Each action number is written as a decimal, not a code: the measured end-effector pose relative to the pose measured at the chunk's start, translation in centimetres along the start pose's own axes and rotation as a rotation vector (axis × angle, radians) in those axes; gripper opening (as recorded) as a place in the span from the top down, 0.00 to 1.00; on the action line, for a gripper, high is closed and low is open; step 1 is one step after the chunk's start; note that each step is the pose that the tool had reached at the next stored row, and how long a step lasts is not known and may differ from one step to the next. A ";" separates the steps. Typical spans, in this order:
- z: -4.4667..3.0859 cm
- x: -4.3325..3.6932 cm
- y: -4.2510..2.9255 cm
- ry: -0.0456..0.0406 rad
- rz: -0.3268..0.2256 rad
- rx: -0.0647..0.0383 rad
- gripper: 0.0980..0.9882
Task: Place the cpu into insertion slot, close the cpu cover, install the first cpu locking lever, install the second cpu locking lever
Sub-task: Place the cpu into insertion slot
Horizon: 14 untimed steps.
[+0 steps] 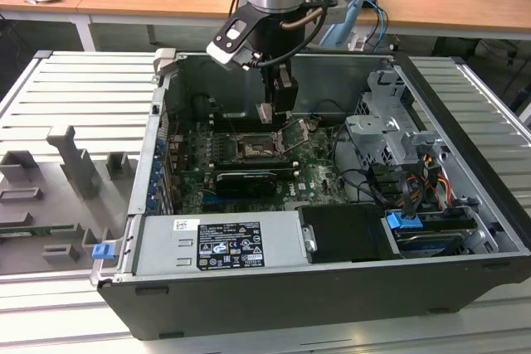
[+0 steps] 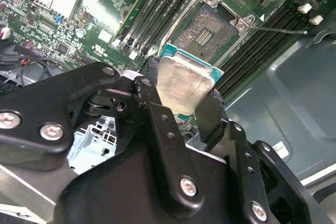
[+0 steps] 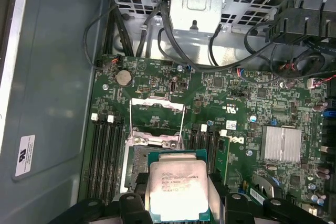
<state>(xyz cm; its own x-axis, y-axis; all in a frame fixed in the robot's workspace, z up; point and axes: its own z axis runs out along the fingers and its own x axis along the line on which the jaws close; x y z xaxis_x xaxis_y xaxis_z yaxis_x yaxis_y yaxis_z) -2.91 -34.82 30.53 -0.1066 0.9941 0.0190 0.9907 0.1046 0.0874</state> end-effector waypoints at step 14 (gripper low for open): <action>0.28 -0.01 -0.02 -0.0007 0.007 0.000 0.52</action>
<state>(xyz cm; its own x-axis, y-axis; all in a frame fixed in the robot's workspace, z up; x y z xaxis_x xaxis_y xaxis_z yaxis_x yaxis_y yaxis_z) -2.91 -34.82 30.25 -0.0991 0.9949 0.0190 0.9914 0.0971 0.0875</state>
